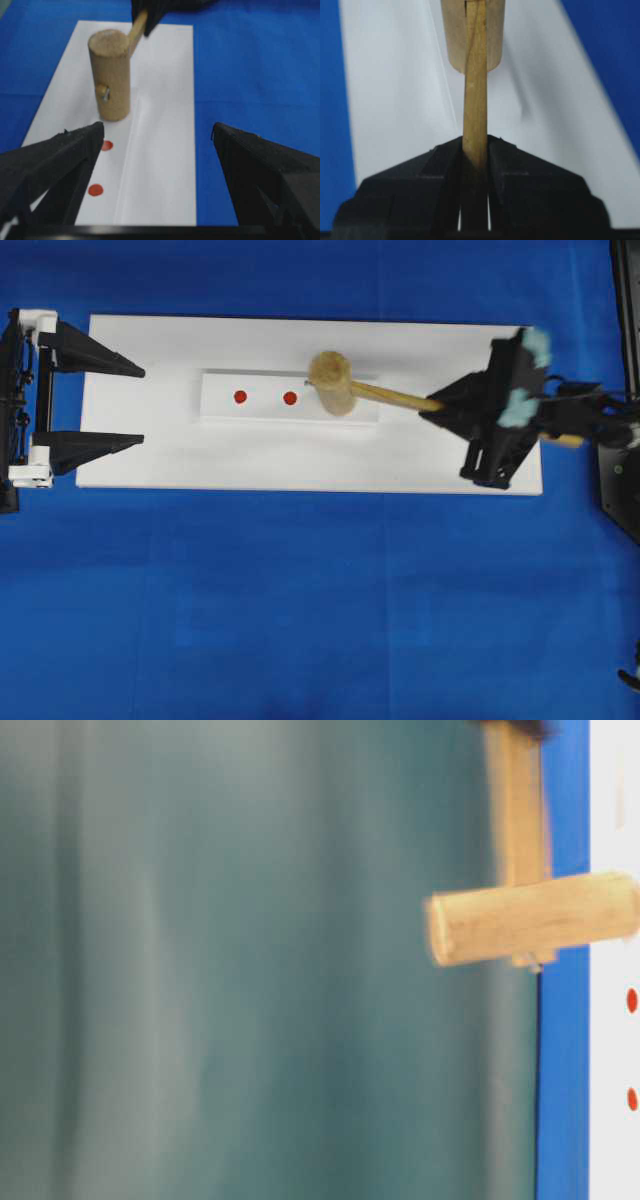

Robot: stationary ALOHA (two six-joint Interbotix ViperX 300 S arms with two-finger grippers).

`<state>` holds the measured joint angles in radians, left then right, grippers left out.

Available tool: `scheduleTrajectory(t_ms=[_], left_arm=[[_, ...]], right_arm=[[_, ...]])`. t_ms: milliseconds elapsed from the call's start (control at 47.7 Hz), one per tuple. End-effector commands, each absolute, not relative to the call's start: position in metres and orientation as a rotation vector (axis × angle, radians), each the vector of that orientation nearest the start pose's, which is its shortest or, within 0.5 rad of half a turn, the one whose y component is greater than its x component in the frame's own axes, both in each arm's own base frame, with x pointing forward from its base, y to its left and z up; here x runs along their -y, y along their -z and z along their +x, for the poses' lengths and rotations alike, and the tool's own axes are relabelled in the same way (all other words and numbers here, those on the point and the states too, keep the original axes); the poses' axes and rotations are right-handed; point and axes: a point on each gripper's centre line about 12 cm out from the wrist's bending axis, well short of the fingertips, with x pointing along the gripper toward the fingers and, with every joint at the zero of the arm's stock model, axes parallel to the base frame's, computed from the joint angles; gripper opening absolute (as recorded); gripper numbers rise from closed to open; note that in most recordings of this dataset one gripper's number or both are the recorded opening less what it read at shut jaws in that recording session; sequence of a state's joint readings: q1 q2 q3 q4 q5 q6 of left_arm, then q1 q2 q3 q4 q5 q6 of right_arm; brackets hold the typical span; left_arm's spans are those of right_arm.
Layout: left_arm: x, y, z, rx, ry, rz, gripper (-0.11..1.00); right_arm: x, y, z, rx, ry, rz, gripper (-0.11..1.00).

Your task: Hit the mark with a hammer.

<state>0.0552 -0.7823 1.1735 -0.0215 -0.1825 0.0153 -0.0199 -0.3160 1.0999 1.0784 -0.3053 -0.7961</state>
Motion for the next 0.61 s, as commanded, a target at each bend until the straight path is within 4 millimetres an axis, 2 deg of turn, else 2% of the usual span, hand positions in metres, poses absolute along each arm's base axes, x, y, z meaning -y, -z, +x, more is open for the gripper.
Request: scheduleTrajectory(t_ms=[0, 84, 231, 483, 587], left_arm=[[-0.014, -0.247, 0.225, -0.193, -0.062, -0.008, 0.87], [-0.014, -0.247, 0.225, -0.192, -0.062, -0.008, 0.87], [-0.014, -0.248, 0.224, -0.188, -0.064, -0.011, 0.87], [-0.014, -0.249, 0.223, -0.184, -0.064, -0.011, 0.87], [-0.014, -0.249, 0.223, -0.184, -0.064, -0.009, 0.87]], right_arm=[[0.038, -0.136, 0.27, -0.642, 0.379, 0.171, 0.02], [0.037, -0.132, 0.273, -0.661, 0.381, 0.177, 0.02], [0.037, -0.146, 0.277, -0.61, 0.371, 0.174, 0.02], [0.037, -0.201, 0.273, -0.419, 0.345, 0.192, 0.02], [0.036, -0.215, 0.267, -0.37, 0.332, 0.186, 0.02]])
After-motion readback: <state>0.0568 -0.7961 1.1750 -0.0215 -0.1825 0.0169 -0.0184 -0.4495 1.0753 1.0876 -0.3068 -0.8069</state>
